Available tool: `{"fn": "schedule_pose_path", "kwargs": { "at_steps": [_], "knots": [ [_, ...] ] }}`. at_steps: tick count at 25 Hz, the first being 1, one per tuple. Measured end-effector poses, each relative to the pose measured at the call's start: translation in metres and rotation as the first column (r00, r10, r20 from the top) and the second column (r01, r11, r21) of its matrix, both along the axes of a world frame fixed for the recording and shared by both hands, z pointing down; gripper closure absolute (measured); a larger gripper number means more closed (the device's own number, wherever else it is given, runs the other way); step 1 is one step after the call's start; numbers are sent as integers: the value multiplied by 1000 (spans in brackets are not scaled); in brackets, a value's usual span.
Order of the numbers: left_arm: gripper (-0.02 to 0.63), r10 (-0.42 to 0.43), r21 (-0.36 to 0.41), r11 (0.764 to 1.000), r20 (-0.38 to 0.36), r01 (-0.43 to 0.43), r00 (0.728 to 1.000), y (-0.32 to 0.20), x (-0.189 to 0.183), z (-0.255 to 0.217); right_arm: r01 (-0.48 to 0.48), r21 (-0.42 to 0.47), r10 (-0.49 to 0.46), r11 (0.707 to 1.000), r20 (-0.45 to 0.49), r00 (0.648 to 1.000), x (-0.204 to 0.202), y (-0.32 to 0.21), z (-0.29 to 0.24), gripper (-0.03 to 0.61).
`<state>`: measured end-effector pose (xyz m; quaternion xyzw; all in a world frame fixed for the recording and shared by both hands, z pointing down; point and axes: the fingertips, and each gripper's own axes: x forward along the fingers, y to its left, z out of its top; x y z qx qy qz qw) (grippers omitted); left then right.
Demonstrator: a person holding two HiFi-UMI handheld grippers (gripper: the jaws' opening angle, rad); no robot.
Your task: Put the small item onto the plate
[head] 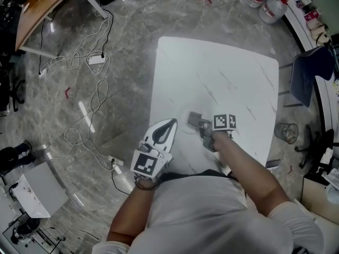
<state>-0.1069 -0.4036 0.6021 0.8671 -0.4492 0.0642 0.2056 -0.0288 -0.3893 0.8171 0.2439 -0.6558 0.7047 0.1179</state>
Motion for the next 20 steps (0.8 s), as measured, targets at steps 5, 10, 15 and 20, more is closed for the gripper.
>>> {"fn": "schedule_pose_path", "kwargs": {
  "at_steps": [5, 10, 15, 20],
  "knots": [
    [607, 1, -25, 1000, 12, -1, 1000, 1, -1, 4, 108, 42, -103, 993, -104, 989, 2, 1, 9, 459],
    [607, -7, -27, 1000, 9, 7, 1000, 4, -2, 4, 284, 120, -249, 951, -242, 938, -2, 5, 10, 439],
    [607, -7, -29, 1000, 7, 7, 1000, 7, -2, 2, 506, 194, -384, 841, -446, 808, 0, 9, 10, 412],
    [607, 2, -30, 1000, 4, -2, 1000, 12, -1, 0, 645, 224, -416, 730, -603, 681, 8, 8, 12, 352]
  ]
}}
